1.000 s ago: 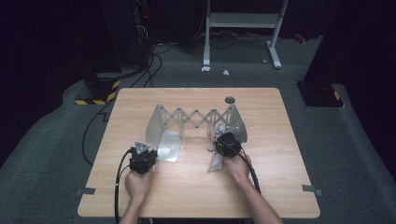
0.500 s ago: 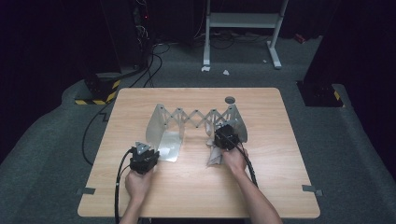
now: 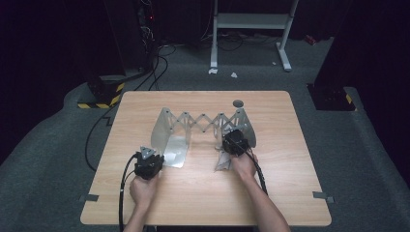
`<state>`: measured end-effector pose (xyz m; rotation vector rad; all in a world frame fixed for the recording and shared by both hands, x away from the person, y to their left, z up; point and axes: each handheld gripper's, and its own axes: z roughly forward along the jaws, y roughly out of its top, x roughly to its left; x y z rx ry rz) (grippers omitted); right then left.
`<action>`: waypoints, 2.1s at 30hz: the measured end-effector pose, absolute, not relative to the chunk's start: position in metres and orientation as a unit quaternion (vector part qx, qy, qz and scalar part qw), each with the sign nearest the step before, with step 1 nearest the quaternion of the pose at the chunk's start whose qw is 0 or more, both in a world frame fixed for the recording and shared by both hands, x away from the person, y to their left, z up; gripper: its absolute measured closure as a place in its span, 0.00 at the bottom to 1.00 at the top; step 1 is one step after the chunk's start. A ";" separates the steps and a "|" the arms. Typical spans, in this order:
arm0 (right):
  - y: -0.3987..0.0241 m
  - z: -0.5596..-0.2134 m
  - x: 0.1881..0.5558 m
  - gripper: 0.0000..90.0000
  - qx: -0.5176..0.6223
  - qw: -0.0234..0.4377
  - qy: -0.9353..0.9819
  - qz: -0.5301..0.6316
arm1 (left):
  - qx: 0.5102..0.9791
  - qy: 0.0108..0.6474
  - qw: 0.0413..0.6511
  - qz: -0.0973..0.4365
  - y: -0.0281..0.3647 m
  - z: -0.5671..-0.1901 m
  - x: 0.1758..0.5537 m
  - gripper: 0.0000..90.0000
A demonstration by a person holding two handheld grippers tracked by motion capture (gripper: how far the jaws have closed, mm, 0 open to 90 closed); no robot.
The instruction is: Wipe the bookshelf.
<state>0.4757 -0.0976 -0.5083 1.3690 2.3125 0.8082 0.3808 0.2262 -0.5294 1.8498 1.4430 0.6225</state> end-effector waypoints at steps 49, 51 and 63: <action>-0.122 -0.507 0.421 0.86 0.446 0.188 0.832 0.272 | 0.709 0.563 0.353 0.238 0.226 -0.529 0.374 0.96; -0.120 -0.507 0.428 0.86 0.454 0.203 0.827 0.261 | 0.708 0.564 0.354 0.236 0.227 -0.529 0.374 0.96; -0.106 -0.509 0.459 0.86 0.483 0.212 0.806 0.269 | 0.711 0.560 0.355 0.235 0.228 -0.529 0.373 0.96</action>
